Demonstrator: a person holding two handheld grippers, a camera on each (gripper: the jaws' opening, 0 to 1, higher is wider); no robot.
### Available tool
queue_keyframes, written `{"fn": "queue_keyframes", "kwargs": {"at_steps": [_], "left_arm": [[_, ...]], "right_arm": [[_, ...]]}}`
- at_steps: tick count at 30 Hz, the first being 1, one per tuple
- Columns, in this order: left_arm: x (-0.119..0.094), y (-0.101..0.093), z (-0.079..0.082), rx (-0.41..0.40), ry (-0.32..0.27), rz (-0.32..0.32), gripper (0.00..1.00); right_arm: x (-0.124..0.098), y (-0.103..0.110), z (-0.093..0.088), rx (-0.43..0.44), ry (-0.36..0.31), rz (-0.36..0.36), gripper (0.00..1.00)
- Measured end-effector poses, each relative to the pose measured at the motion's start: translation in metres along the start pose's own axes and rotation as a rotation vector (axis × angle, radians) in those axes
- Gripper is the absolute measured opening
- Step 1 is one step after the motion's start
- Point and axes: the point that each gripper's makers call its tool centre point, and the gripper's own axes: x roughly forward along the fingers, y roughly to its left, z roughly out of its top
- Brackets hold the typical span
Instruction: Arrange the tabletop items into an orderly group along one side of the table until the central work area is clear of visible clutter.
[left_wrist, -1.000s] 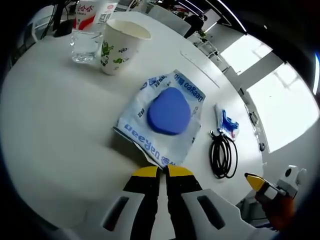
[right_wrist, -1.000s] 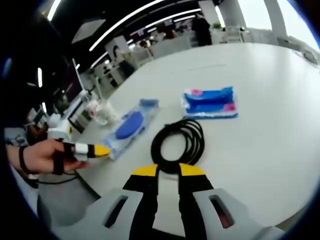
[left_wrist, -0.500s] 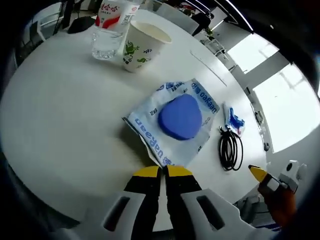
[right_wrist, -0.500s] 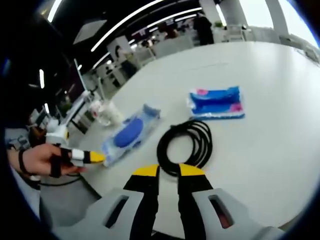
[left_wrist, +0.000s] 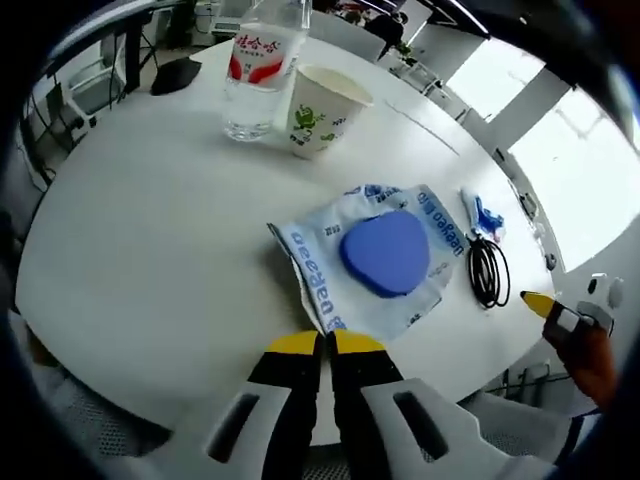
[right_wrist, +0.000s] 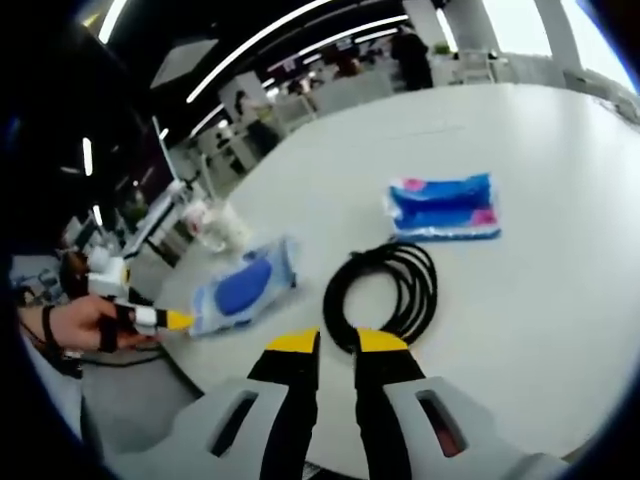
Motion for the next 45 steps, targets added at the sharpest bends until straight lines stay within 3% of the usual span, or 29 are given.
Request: {"fn": "queue_keyframes", "kwargs": {"at_steps": [3, 7, 10, 14, 18, 33, 45], "left_arm": [[0.001, 0.009, 0.009, -0.096, -0.035, -0.006, 0.0], [0.0, 0.017, 0.018, -0.125, -0.069, 0.012, 0.01], [0.001, 0.01, 0.023, -0.128, -0.102, -0.025, 0.07], [0.0, 0.009, 0.019, -0.092, -0.092, -0.025, 0.12], [-0.002, 0.009, 0.016, -0.109, -0.099, -0.033, 0.14], [-0.008, 0.01, 0.013, -0.107, -0.093, -0.045, 0.14], [-0.005, 0.009, 0.013, -0.085, -0.083, -0.044, 0.13]], "right_arm": [[0.005, 0.005, -0.004, -0.002, 0.017, 0.016, 0.11], [0.011, 0.014, -0.005, -0.011, 0.032, 0.039, 0.11], [0.017, 0.021, -0.008, -0.035, 0.056, 0.058, 0.12], [0.024, 0.026, -0.011, -0.047, 0.075, 0.071, 0.12], [0.034, 0.028, -0.015, -0.092, 0.114, 0.083, 0.12], [0.073, 0.047, 0.008, -0.152, 0.149, 0.136, 0.15], [0.101, 0.058, 0.004, -0.157, 0.199, 0.165, 0.16]]}}
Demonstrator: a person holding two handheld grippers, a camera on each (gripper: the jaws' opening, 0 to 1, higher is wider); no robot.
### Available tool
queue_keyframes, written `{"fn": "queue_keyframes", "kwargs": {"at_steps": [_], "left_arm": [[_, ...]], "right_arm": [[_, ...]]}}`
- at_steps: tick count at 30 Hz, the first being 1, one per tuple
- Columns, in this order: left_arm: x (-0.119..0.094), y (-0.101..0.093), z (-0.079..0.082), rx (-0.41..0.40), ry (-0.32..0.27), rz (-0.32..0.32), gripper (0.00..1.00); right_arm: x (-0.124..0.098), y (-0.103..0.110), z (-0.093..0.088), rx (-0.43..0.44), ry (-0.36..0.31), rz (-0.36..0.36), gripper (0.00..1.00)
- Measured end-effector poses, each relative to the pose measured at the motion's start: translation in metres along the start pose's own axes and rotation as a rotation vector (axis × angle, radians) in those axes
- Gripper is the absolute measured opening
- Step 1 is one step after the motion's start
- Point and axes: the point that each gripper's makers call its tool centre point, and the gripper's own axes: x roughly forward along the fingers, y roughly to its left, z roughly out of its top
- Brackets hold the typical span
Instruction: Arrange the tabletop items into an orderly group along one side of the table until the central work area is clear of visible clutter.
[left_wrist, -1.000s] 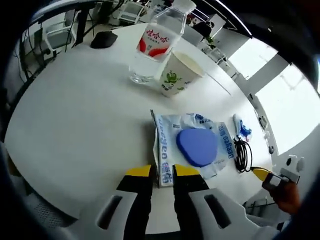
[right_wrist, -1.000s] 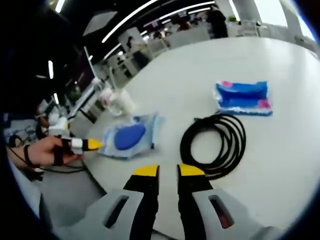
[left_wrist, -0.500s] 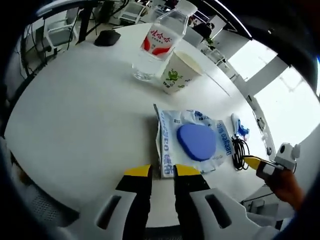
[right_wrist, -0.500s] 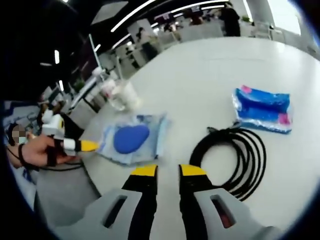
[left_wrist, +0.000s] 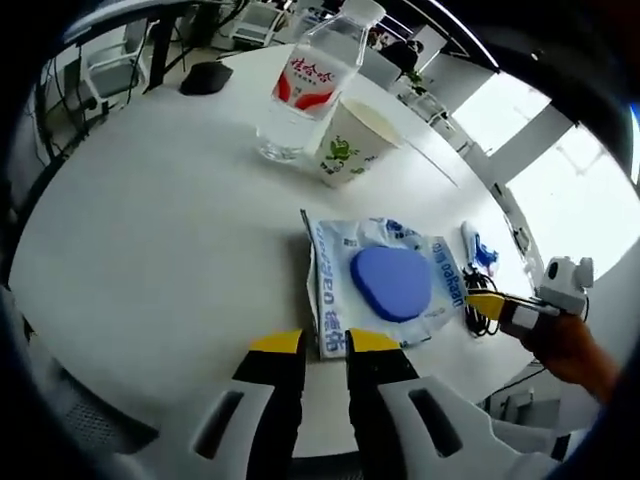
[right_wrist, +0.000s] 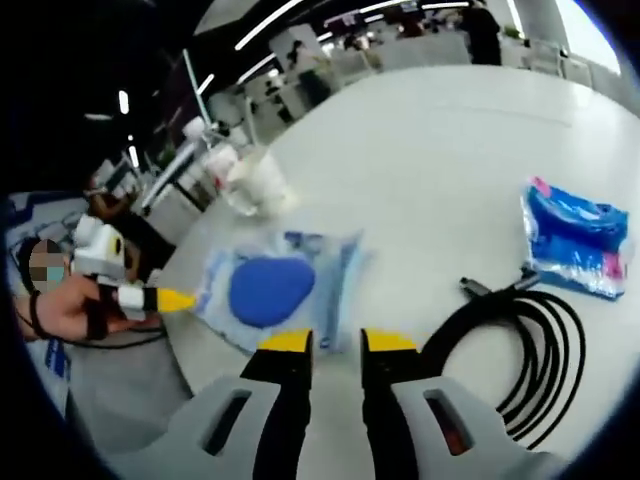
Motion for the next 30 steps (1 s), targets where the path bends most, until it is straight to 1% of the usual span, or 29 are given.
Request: {"fn": "queue_keyframes", "kwargs": {"at_steps": [4, 6, 7, 9, 10, 11, 12, 18, 20, 22, 30], "left_arm": [[0.002, -0.002, -0.002, 0.008, 0.013, -0.003, 0.1], [0.004, -0.004, -0.002, 0.012, 0.019, -0.006, 0.07], [0.004, -0.005, -0.002, 0.014, 0.02, -0.005, 0.06], [0.005, -0.005, -0.002, 0.007, 0.027, -0.005, 0.05], [0.005, -0.004, -0.002, 0.005, 0.029, -0.002, 0.04], [0.005, -0.004, -0.002, 0.003, 0.03, -0.001, 0.01], [0.004, -0.003, -0.002, 0.001, 0.032, 0.001, 0.01], [0.005, -0.006, -0.007, 0.005, 0.043, -0.013, 0.0], [0.004, -0.009, -0.009, 0.0, 0.044, -0.018, 0.0], [0.005, -0.012, -0.01, -0.006, 0.046, -0.025, 0.0], [0.004, -0.026, -0.013, 0.033, 0.063, -0.052, 0.0]], "right_arm": [[0.005, 0.0, 0.007, 0.024, -0.009, -0.002, 0.15], [0.008, 0.003, 0.009, 0.028, -0.009, 0.003, 0.12], [0.009, 0.005, 0.008, 0.028, -0.006, 0.009, 0.09], [0.013, 0.005, 0.004, 0.006, 0.007, 0.002, 0.08], [0.013, 0.004, 0.0, 0.011, 0.019, 0.005, 0.06], [0.012, 0.003, -0.002, 0.016, 0.026, 0.006, 0.04], [0.01, 0.002, -0.003, 0.018, 0.023, 0.001, 0.01], [0.0, 0.001, -0.011, 0.05, 0.022, 0.014, 0.01], [-0.004, 0.002, -0.012, 0.068, 0.011, 0.013, 0.0], [-0.006, 0.002, -0.014, 0.068, 0.007, 0.012, 0.0], [-0.025, 0.002, -0.031, 0.072, 0.005, 0.019, 0.0]]}}
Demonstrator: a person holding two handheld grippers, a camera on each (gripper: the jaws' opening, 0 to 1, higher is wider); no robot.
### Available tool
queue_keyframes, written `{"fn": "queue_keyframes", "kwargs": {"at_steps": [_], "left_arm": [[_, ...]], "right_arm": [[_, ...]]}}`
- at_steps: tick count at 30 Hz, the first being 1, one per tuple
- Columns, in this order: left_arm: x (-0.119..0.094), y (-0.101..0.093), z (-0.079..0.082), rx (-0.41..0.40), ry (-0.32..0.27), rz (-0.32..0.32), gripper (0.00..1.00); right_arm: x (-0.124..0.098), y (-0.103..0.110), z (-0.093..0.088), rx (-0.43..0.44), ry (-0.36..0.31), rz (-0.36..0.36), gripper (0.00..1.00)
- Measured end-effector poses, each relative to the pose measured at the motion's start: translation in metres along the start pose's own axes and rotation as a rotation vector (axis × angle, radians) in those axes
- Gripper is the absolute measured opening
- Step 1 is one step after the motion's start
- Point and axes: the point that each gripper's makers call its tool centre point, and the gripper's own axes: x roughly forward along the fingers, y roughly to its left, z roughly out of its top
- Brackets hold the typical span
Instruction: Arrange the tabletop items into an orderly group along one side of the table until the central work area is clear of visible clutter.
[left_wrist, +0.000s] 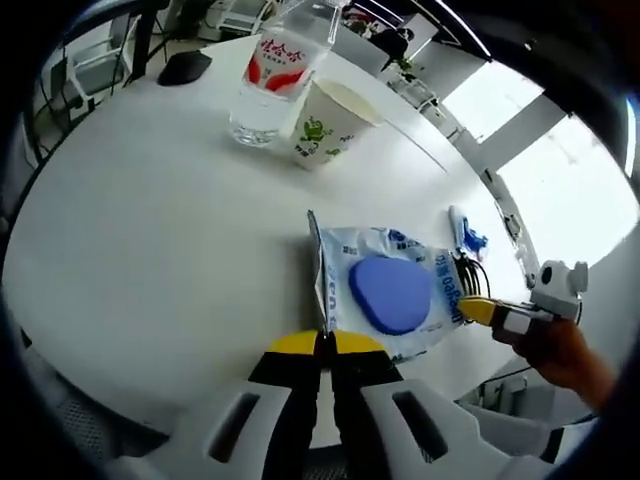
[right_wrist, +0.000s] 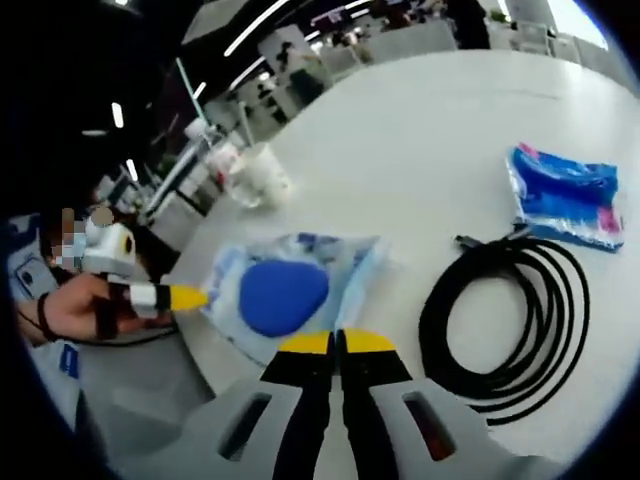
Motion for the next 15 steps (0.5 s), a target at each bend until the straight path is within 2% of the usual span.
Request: {"fn": "queue_keyframes", "kwargs": {"at_steps": [3, 8, 15], "left_arm": [[0.003, -0.008, -0.008, 0.024, 0.026, -0.015, 0.0], [0.005, -0.016, -0.018, 0.043, 0.052, -0.027, 0.0], [0.007, -0.024, -0.021, 0.057, 0.064, -0.036, 0.0]], "right_arm": [[-0.006, -0.003, -0.011, -0.003, 0.007, -0.003, 0.0], [-0.018, -0.007, -0.019, 0.015, 0.002, -0.013, 0.0], [-0.031, -0.006, -0.025, 0.027, -0.013, -0.021, 0.0]]}}
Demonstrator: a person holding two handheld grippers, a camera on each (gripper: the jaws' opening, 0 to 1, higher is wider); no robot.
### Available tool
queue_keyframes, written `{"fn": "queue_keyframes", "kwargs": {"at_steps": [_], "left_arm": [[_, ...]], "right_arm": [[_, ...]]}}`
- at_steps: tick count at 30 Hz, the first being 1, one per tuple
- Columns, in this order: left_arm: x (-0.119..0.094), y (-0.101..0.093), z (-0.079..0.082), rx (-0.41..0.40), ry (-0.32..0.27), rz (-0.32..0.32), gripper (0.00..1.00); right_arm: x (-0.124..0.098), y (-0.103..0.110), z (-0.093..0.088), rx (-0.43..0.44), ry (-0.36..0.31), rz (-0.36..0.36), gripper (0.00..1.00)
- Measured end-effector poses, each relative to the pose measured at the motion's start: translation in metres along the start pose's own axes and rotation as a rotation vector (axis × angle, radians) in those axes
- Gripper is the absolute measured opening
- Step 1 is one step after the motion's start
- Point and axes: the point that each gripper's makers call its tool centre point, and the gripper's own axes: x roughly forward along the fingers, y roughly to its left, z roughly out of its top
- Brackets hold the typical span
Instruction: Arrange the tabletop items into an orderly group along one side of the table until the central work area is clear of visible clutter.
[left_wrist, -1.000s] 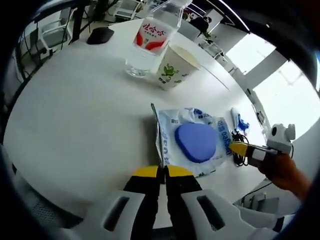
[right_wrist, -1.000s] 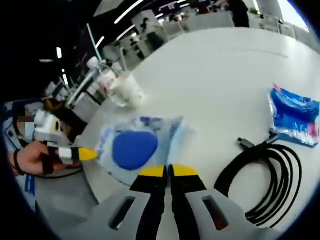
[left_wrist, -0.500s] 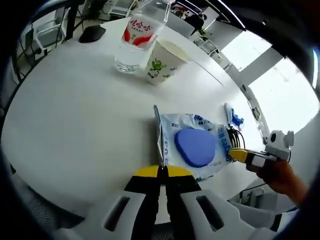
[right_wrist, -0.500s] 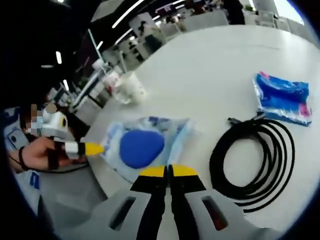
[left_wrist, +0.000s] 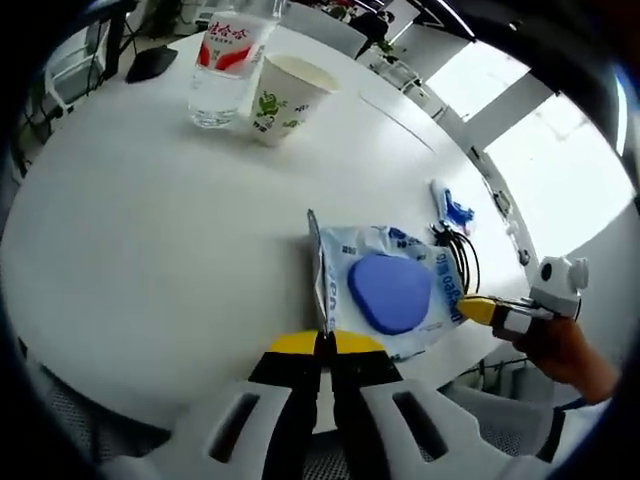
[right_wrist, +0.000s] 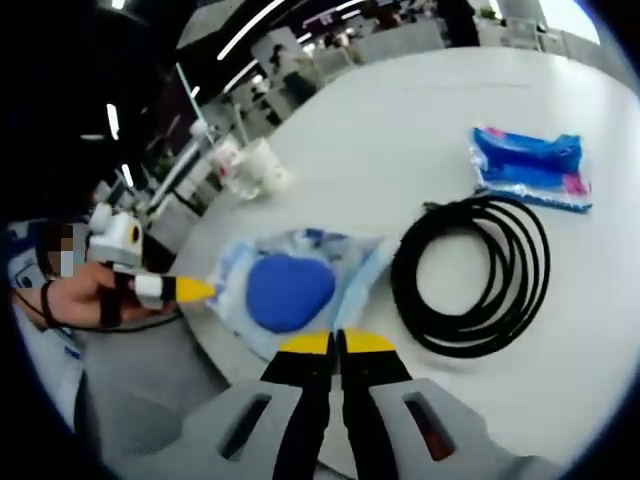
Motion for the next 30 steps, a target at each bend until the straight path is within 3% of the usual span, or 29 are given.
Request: {"fn": "queue_keyframes", "kwargs": {"at_steps": [5, 11, 15, 22, 30], "left_arm": [[0.003, -0.011, -0.003, 0.035, 0.015, -0.008, 0.0], [0.009, -0.025, -0.01, 0.06, 0.042, -0.044, 0.0], [0.011, -0.038, -0.015, 0.105, 0.072, -0.069, 0.0], [0.012, -0.053, -0.009, 0.111, 0.066, -0.095, 0.0], [0.011, -0.066, 0.0, 0.123, 0.044, -0.125, 0.0]], "right_arm": [[-0.013, 0.008, -0.01, -0.021, -0.01, -0.009, 0.0], [-0.034, -0.006, -0.015, 0.071, -0.074, -0.038, 0.0], [-0.043, -0.009, -0.015, 0.065, -0.084, -0.042, 0.0], [-0.06, -0.01, -0.007, 0.059, -0.12, -0.041, 0.0], [-0.067, -0.013, 0.015, 0.05, -0.177, -0.043, 0.0]]}}
